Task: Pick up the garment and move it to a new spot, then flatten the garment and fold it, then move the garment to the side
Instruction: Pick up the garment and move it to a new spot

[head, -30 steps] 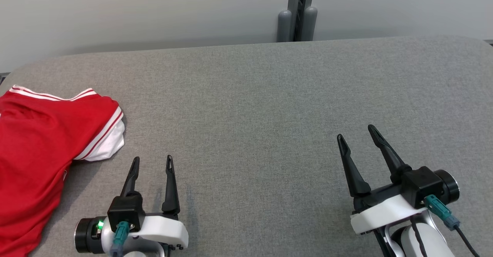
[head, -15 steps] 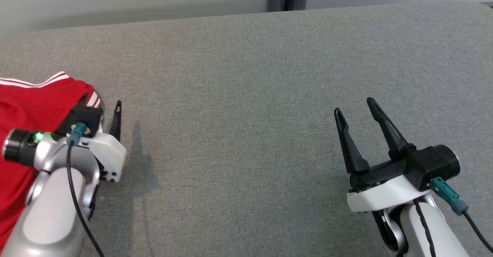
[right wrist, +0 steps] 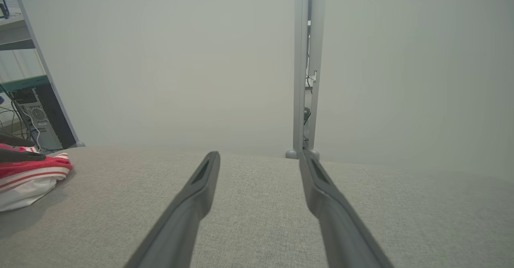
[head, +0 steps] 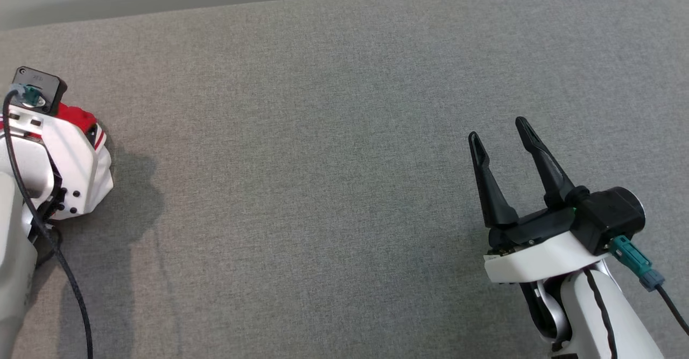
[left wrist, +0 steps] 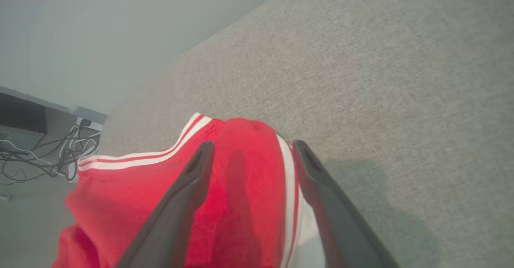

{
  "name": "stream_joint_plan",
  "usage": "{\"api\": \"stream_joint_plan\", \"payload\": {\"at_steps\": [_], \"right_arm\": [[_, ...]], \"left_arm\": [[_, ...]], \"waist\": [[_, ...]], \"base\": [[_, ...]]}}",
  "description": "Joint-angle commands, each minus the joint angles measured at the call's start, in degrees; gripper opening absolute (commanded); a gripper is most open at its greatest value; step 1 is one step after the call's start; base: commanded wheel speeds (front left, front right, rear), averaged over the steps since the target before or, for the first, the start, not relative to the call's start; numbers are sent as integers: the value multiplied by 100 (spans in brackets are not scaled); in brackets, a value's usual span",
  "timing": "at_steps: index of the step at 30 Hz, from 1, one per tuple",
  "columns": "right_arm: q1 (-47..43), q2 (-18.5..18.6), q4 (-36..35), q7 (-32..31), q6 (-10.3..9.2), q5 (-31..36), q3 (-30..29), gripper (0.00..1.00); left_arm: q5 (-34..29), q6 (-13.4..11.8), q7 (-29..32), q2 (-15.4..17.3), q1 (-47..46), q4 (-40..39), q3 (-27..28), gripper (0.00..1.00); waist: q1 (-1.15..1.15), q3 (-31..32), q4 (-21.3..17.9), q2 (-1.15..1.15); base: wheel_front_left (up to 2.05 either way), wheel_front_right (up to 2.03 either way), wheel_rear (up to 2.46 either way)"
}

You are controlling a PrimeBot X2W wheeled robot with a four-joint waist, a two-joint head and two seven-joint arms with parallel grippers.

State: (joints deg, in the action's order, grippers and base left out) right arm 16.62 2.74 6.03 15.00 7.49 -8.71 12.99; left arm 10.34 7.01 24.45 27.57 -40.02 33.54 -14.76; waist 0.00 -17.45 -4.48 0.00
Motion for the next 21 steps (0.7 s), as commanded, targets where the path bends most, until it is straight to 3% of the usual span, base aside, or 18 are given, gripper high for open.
{"api": "stream_joint_plan", "payload": {"at_steps": [1,8,19,20,21], "right_arm": [[52,32,-23,31,0,-39,-25,100],[169,32,-58,30,0,-87,75,100],[256,32,-88,31,0,-143,118,100],[263,32,-84,30,0,-141,109,100],[268,32,-81,31,0,-137,104,100]], "left_arm": [[163,34,176,23,-70,3,-92,100],[1248,37,1212,507,-276,-329,-1029,100],[1262,30,1665,844,-600,-25,-1384,100],[1249,27,1667,834,-623,-4,-1402,82],[1302,22,1687,796,-629,29,-1392,17]], "waist": [[0,-3,-9,0],[0,-225,-137,0],[0,-474,-260,0],[0,-480,-257,0],[0,-483,-251,0]], "base": [[0,0,0],[0,0,0],[0,0,0],[0,0,0],[0,0,0]]}}
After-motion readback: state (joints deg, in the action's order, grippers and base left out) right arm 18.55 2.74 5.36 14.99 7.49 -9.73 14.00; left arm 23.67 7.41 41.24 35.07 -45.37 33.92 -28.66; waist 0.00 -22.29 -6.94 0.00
